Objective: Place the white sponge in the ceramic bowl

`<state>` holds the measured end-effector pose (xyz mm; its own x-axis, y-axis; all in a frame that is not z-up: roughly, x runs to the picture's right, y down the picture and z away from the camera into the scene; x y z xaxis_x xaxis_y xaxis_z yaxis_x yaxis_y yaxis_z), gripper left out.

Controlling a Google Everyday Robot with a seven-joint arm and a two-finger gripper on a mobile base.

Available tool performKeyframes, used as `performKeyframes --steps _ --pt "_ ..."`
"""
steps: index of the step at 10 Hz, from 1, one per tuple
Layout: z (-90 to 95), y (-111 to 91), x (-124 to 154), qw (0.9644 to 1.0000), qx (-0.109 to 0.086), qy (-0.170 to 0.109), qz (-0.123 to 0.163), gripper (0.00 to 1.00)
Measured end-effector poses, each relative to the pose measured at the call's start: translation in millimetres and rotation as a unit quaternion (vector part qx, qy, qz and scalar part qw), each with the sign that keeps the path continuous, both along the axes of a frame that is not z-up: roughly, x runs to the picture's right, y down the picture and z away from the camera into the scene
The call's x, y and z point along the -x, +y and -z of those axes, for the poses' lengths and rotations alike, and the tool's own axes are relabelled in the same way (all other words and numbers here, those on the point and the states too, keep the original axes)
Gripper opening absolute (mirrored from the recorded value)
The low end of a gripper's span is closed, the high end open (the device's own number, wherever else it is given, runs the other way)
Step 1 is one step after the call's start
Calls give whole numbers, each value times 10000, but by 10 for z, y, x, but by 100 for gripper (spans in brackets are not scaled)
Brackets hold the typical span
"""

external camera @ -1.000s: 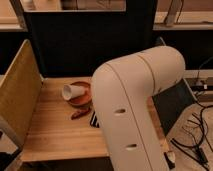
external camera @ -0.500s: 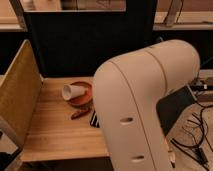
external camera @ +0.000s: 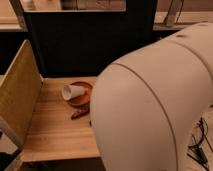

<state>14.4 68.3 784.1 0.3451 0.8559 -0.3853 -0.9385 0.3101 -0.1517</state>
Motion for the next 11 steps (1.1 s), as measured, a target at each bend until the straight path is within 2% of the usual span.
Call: performKeyframes --steps 2,4,7,11 --pt "11 -6 441 9982 -8 -234 552 0" --pt "-157 -39 854 9957 106 -418 822 0" --pt "-395 -154 1175 9946 287 -643 758 0" --pt "-413 -170 1192 9947 297 -673 720 0"
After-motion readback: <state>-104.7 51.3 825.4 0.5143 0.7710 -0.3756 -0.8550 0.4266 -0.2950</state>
